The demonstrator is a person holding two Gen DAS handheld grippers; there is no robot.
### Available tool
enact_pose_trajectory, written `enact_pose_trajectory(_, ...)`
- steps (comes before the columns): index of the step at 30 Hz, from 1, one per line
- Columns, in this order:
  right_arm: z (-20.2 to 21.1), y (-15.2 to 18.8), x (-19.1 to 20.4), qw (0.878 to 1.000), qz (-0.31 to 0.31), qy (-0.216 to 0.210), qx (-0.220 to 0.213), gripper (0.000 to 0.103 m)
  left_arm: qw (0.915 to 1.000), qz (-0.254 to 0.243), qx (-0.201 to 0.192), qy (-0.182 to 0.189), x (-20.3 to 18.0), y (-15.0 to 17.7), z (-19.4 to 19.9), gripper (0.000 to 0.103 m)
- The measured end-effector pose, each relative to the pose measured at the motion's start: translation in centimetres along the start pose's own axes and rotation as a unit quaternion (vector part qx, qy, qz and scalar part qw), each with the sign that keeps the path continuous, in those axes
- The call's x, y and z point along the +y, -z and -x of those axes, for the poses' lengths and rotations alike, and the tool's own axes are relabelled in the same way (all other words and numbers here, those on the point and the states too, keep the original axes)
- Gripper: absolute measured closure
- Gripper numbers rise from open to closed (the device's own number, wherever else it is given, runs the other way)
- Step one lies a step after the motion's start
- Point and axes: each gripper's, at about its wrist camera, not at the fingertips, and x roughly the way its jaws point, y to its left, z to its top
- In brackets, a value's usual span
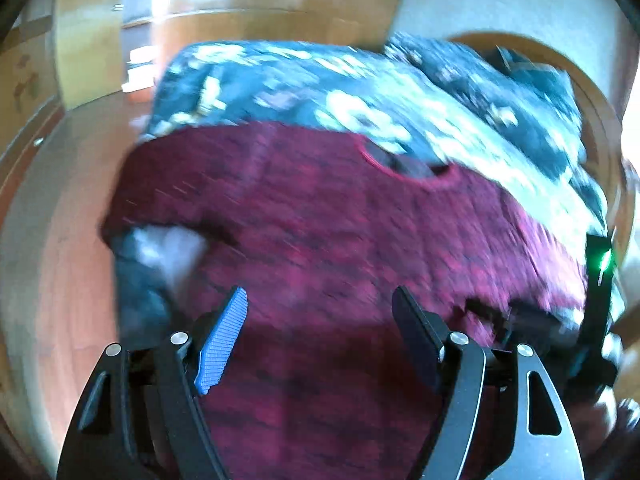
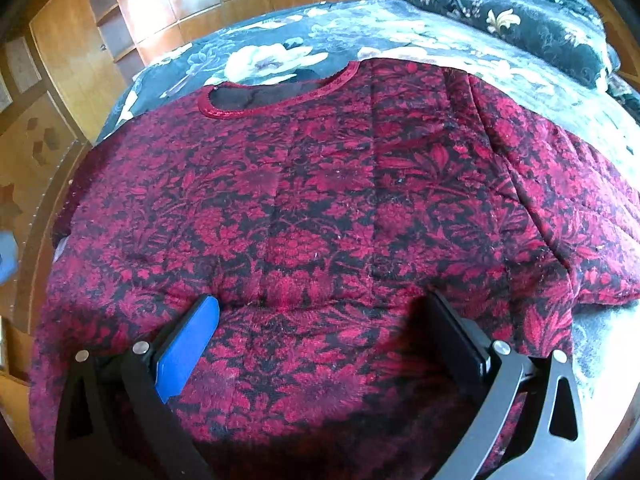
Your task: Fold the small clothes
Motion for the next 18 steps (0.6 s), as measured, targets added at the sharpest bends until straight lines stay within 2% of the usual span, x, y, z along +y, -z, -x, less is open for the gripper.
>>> enact_pose_trajectory(2, 1.1, -0.1, -1.0, 1.0, -0.012, -0.023, 0.003, 0.004, 0.9997, -0.017, 0.016, 0.001, -1.2, 1.0, -1.1, 0.029)
enact_pose_trajectory(5, 3.4, 0.3, -4.2, 0.995, -0.074, -0.068, -0.01, 0.031, 0.9981, -0.049, 0.036, -0.005, -2.8, 2.4, -2.1, 0.029)
enact_pose_trajectory(6, 4.3, 0.6, -6.6, 0.988, -0.121, -0.092, -0.015, 0.035, 0.9975, -0.058, 0.038, -0.01, -3.1, 2.7, -2.4, 0.029)
enact_pose_trajectory(9, 6.6, 1.3, -12.3, 0.968, -0.213, -0.126, -0.046, 0.039, 0.9971, -0.062, 0.041, -0.019, -3.2, 3.1, -2.9, 0.025)
enact_pose_trajectory(12, 8.7, 2.9, -19.5, 0.936, -0.314, -0.133, -0.08, 0.041, 0.9974, -0.051, 0.048, -0.018, -2.8, 3.1, -3.4, 0.022)
enact_pose_trajectory(14, 9.7, 4.5, -24.4, 0.909, -0.384, -0.127, -0.102, 0.042, 0.9976, -0.048, 0.047, -0.016, -2.8, 3.3, -3.4, 0.021)
enact_pose_trajectory(15, 10.1, 5.6, -27.0, 0.891, -0.421, -0.127, -0.115, 0.042, 0.9977, -0.047, 0.046, -0.016, -2.7, 3.4, -3.5, 0.02)
enact_pose_trajectory(18, 10.7, 7.4, -31.4, 0.857, -0.482, -0.119, -0.136, 0.042, 0.9977, -0.044, 0.049, -0.016, -2.6, 3.5, -3.8, 0.017)
